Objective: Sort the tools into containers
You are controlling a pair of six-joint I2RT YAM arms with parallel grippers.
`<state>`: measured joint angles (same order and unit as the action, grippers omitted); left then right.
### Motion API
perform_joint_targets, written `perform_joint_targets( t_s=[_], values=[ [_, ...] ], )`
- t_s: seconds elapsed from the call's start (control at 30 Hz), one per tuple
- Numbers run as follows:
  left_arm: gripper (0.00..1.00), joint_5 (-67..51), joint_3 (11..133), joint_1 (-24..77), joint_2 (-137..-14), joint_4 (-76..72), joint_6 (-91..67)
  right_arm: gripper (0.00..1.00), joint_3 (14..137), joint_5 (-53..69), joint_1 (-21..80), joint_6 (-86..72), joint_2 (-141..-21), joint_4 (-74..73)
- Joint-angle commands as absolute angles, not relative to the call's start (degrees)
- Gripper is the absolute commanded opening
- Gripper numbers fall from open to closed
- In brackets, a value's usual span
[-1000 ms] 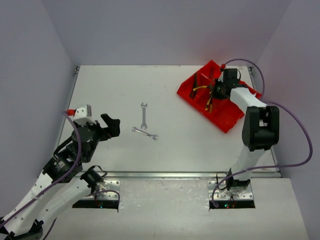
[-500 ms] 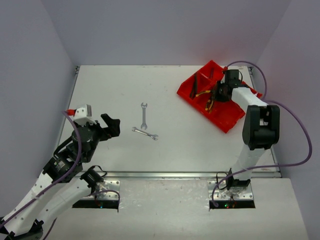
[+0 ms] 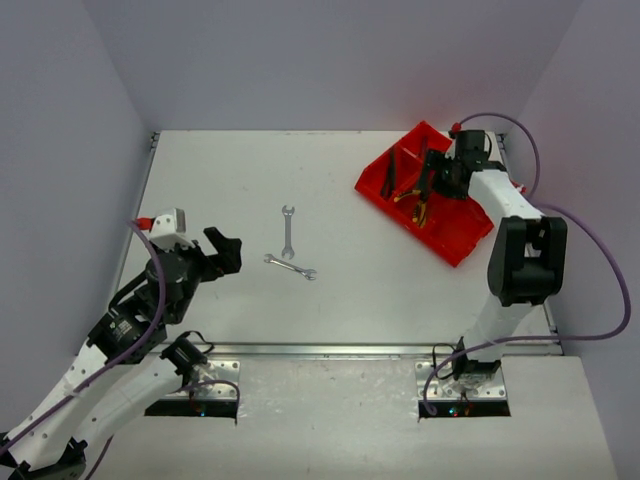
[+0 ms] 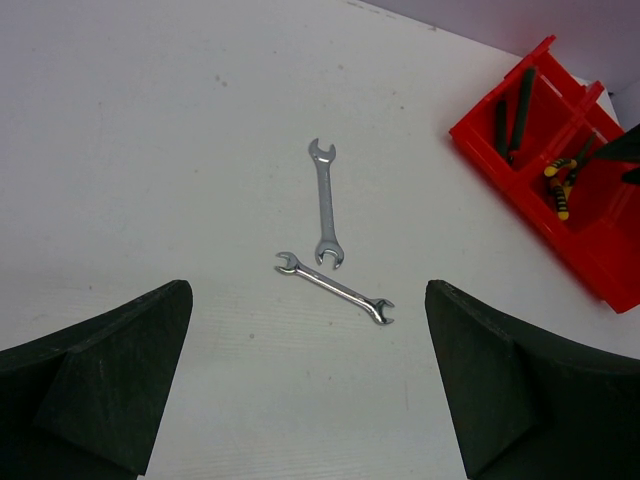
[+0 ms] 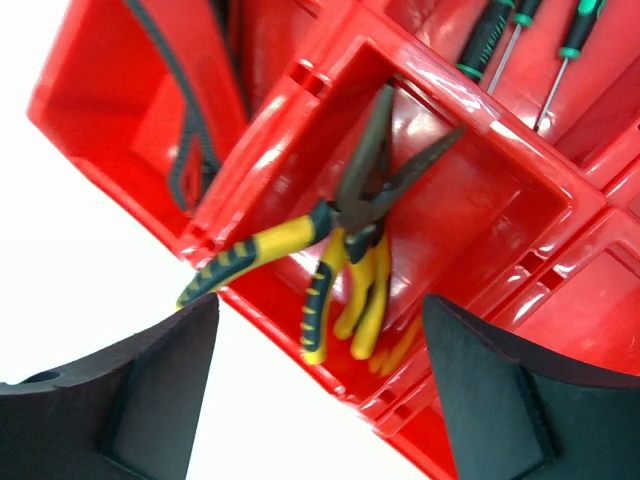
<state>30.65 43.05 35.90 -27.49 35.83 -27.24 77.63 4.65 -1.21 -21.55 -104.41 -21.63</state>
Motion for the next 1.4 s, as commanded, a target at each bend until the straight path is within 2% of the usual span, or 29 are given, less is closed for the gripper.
perform_joint_targets(
  t_s=[0.0, 0.07, 0.13, 0.2, 0.27, 0.3, 0.33, 0.37, 0.4, 0.43, 0.5, 0.67, 0.83, 0.97, 1.07, 1.2, 1.37],
  values=[
    [1.00, 30.64, 43.42, 35.24, -27.36, 33.49, -26.81, 0.78, 80.60, 5.57, 2.04, -23.70, -101.34, -21.33],
    [1.00, 30.68, 43.33, 35.17, -27.18, 33.49, -26.89, 0.57, 79.20, 4.90, 4.65, -24.36, -100.68, -19.85],
    [1.00, 30.73, 43.33, 35.21, -27.40, 33.49, -26.89, 0.44, 78.28, 5.78, 7.01, -24.61, -100.13, -18.69],
    [1.00, 30.50, 43.33, 35.24, -27.96, 33.40, -26.89, 0.36, 78.07, 6.93, 11.35, -24.56, -99.76, -18.56],
    [1.00, 30.47, 43.44, 35.18, -28.75, 33.42, -26.78, 0.41, 78.82, 5.81, 17.33, -22.29, -99.69, -19.19],
    [1.00, 30.42, 43.50, 35.24, -29.19, 33.48, -26.73, 0.48, 79.21, 3.76, 20.56, -20.74, -99.52, -19.69],
    [1.00, 30.47, 43.57, 35.18, -29.72, 33.49, -26.78, 0.65, 79.21, 1.64, 24.30, -19.20, -99.04, -19.64],
    [1.00, 30.50, 43.59, 35.16, -29.88, 33.49, -26.81, 0.71, 79.19, 0.97, 25.47, -18.73, -98.88, -19.60],
    [1.00, 30.68, 43.71, 35.16, -30.24, 33.67, -26.93, 0.90, 79.49, 0.42, 27.90, -18.24, -98.94, -19.36],
    [1.00, 30.82, 43.77, 35.16, -30.41, 33.75, -26.98, 0.99, 79.63, 0.18, 29.89, -18.02, -99.33, -19.25],
    [1.00, 31.16, 43.72, 35.16, -30.27, 33.92, -27.07, 0.99, 85.11, -1.43, 34.01, -19.66, -102.21, -23.36],
    [1.00, 31.60, 43.77, 35.11, -30.28, 33.97, -27.16, 0.99, 98.29, -17.05, 40.99, -29.69, -113.33, -32.46],
    [1.00, 31.84, 43.77, 35.10, -29.68, 34.19, -27.42, 0.99, 108.67, -16.65, 43.65, -35.04, -124.99, -33.91],
    [1.00, 31.29, 43.68, 35.07, -29.09, 34.15, -27.25, 0.96, 120.29, -21.13, 44.86, -36.56, -135.15, -39.41],
    [1.00, 30.92, 43.61, 35.14, -28.58, 33.98, -27.11, 0.89, 121.74, -23.51, 45.91, -36.84, -138.24, -38.47],
    [1.00, 30.10, 43.34, 35.16, -27.61, 33.40, -26.67, 0.71, 123.07, -23.77, 46.14, -36.78, -142.23, -37.27],
    [1.00, 29.27, 43.33, 35.11, -27.30, 33.14, -26.33, 0.57, 125.53, -23.43, 46.23, -35.43, -145.62, -38.93]
  ],
)
